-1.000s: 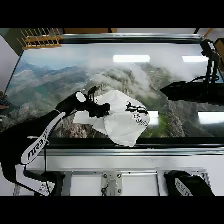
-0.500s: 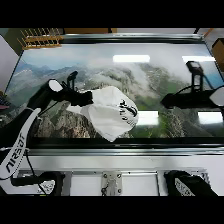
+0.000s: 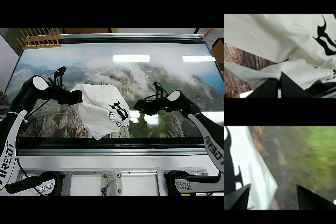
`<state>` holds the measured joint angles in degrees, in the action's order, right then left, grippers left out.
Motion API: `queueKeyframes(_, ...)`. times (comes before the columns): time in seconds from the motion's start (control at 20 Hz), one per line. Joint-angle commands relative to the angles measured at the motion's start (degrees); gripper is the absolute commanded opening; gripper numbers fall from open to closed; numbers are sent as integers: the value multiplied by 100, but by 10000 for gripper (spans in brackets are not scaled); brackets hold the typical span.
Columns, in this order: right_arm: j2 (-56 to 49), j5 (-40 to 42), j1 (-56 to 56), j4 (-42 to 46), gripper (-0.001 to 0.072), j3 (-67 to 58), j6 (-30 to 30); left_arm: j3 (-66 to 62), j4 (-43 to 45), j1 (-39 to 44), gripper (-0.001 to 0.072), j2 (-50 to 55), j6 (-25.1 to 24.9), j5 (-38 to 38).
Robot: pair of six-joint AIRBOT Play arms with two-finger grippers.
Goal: Fold the clothes and pants, and hang the long-sleeved shirts on hangers.
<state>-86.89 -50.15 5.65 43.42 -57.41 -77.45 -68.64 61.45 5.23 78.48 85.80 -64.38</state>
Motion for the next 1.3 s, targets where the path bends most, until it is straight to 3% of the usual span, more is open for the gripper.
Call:
queueKeyframes(0.0, -706, 387, 348, -1360, 607, -232, 673, -4, 42, -7, 6, -24, -9, -4)
queueKeyframes(0.2, -1016, 529, 592, -1690, 591, -592, 876, -4, 42, -7, 7, -24, -7, 7)
queueKeyframes(0.25, -1073, 527, 627, -1690, 476, -654, 929, -4, 42, -7, 6, -24, -7, 9)
queueKeyframes(0.3, -1084, 516, 636, -1690, 177, -706, 1152, -7, 39, -7, 7, -24, 0, 7)
queueKeyframes(0.35, -1058, 422, 614, -1679, 6, -782, 1353, -33, 48, -20, 6, -28, 0, 0)
queueKeyframes(0.6, 267, -518, 48, -586, 5, -2232, 1294, -1707, -9, -343, 6, -623, 63, -424)
queueKeyframes(0.85, 2312, -664, -85, 1252, 5, -3397, 291, -2992, 66, -177, 6, -1729, 57, -109)
queueKeyframes(0.95, 2920, -879, -48, 1980, 4, -3351, -192, -3021, 243, -184, 6, -1998, 68, -50)
queueKeyframes(1.1, 3576, -1539, 474, 2979, 4, -2647, -831, -2299, 949, -188, 7, -2201, 470, -125)
queueKeyframes(1.25, 4107, -1652, 1296, 2815, 7, -1001, -1342, -833, 1237, -190, 6, -2227, 564, 83)
